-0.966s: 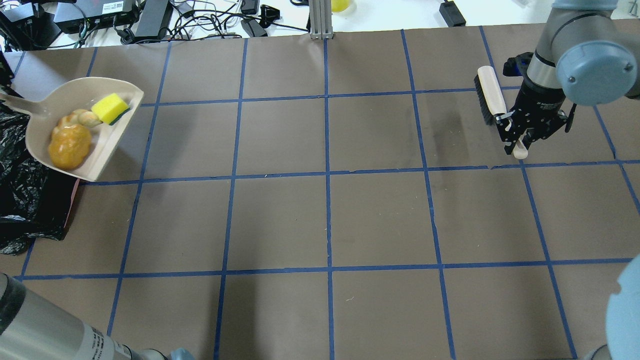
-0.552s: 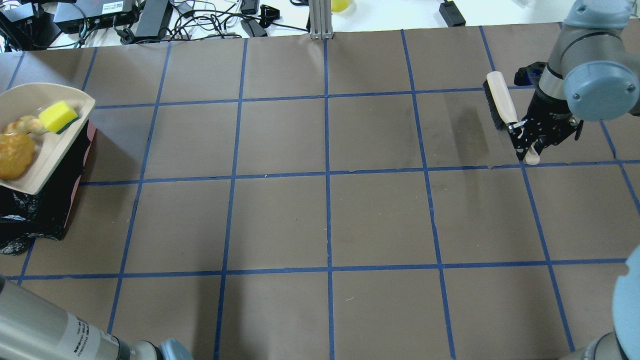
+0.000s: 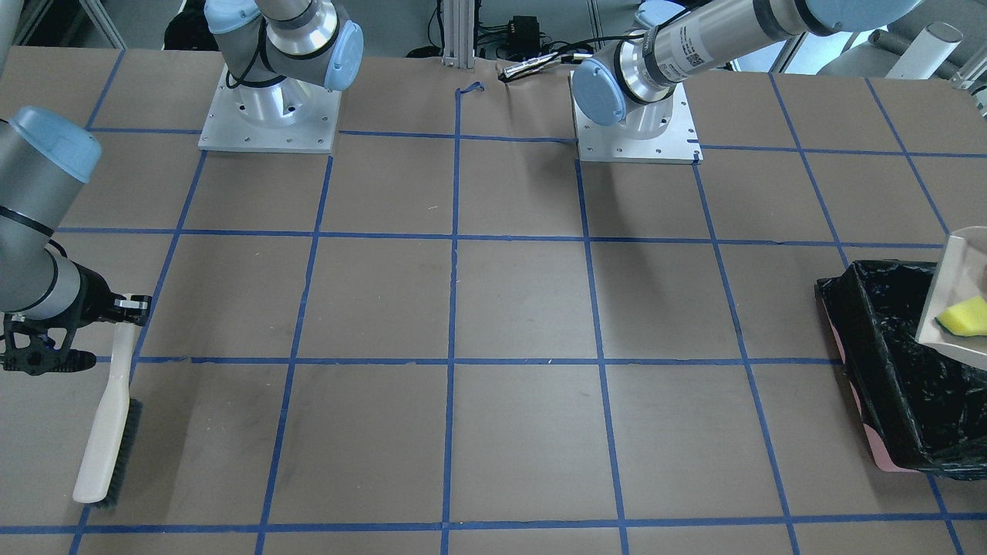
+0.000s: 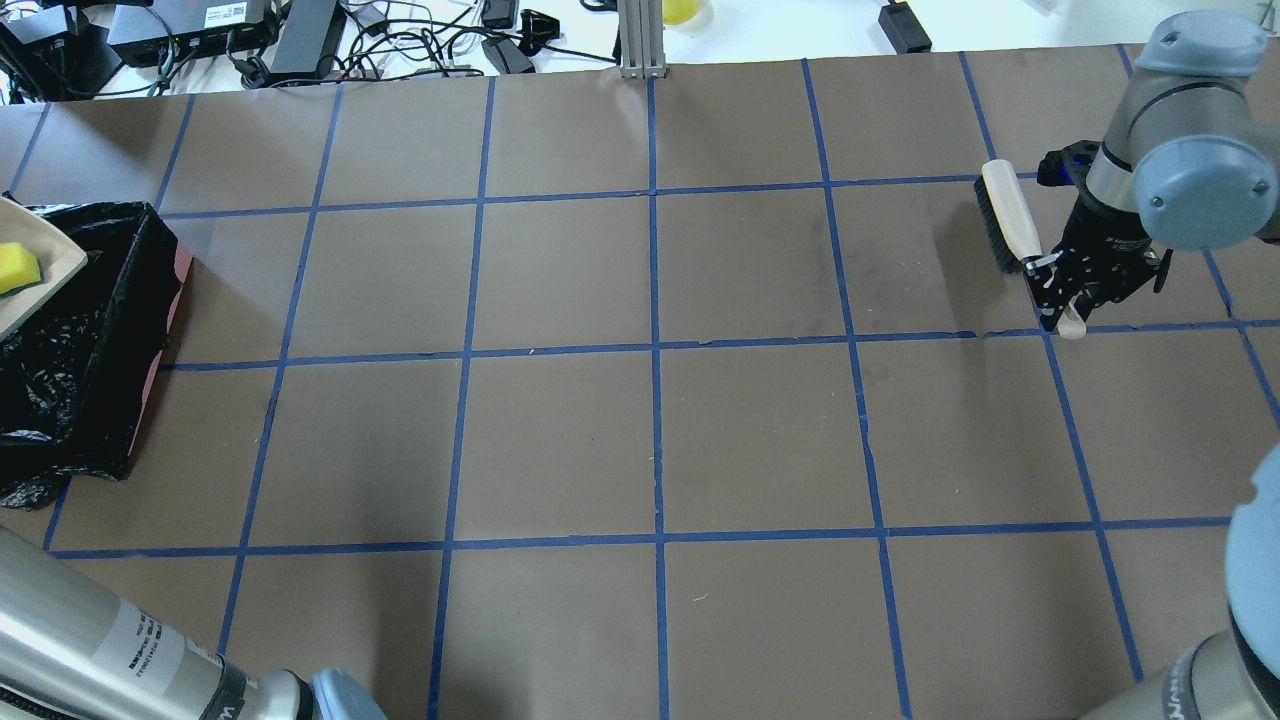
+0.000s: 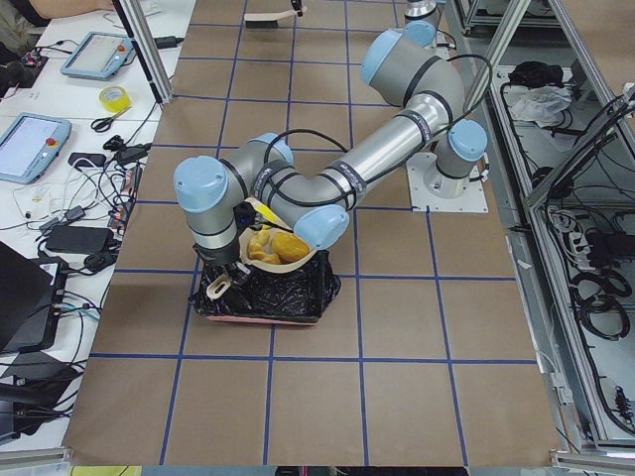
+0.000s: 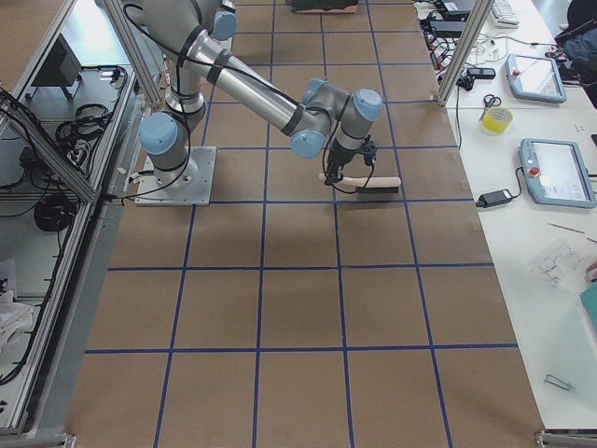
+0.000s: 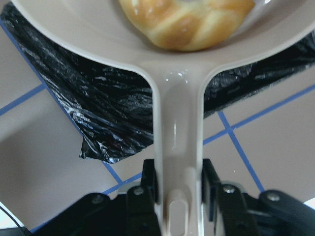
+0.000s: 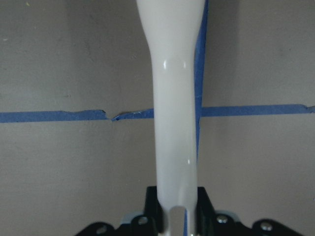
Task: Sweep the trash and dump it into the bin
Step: 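Tip the dustpan over the trash bag with the left gripper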
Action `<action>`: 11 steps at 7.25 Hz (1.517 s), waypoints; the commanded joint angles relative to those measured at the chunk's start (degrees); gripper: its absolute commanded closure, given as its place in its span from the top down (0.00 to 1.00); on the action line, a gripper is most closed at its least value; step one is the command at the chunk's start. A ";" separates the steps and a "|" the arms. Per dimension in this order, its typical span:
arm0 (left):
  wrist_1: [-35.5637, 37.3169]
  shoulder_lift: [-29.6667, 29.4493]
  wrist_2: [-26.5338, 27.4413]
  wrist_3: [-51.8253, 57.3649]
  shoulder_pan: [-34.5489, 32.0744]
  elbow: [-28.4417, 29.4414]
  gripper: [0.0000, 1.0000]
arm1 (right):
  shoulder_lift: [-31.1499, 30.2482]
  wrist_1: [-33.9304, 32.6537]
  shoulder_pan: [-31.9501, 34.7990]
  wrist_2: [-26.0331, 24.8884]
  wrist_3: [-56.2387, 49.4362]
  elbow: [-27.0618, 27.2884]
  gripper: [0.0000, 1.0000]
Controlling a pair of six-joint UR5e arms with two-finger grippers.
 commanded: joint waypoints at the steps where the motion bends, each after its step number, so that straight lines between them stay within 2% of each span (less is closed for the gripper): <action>1: 5.56 -1.37 2.07 5.20 -0.17 0.25 0.00 | 1.32 -0.53 -0.04 0.06 0.01 0.00 0.00; 2: 7.66 -1.46 1.99 7.30 -0.44 0.33 0.00 | 2.20 -0.53 -0.12 -0.02 -0.08 -0.08 0.00; 3: 9.33 -1.37 1.99 7.49 -0.79 0.25 0.00 | 2.20 -0.71 -0.13 -0.02 0.01 -0.08 0.23; 4: 10.48 -1.37 1.99 7.15 -0.88 0.33 0.00 | 2.20 -3.06 -0.13 0.06 0.01 -0.08 0.90; 5: 13.02 -1.28 1.99 7.14 -0.96 0.25 0.00 | 1.86 -3.17 -0.13 -0.11 0.53 -0.08 1.00; 7: 15.04 -0.15 2.07 7.14 -1.93 -1.76 0.00 | 1.16 -2.13 -0.12 -1.50 0.62 -0.34 1.00; 8: 19.94 0.64 2.16 7.23 -2.11 -4.91 0.00 | -1.63 2.15 -0.04 -2.47 0.88 -1.30 1.00; 10: 24.89 2.31 2.16 7.41 -2.11 -9.06 0.00 | -10.93 9.01 0.14 -2.22 1.67 -2.19 1.00; 11: 25.34 2.67 2.25 7.23 -2.20 -9.33 0.00 | -14.89 12.53 0.49 -1.78 6.03 -2.28 1.00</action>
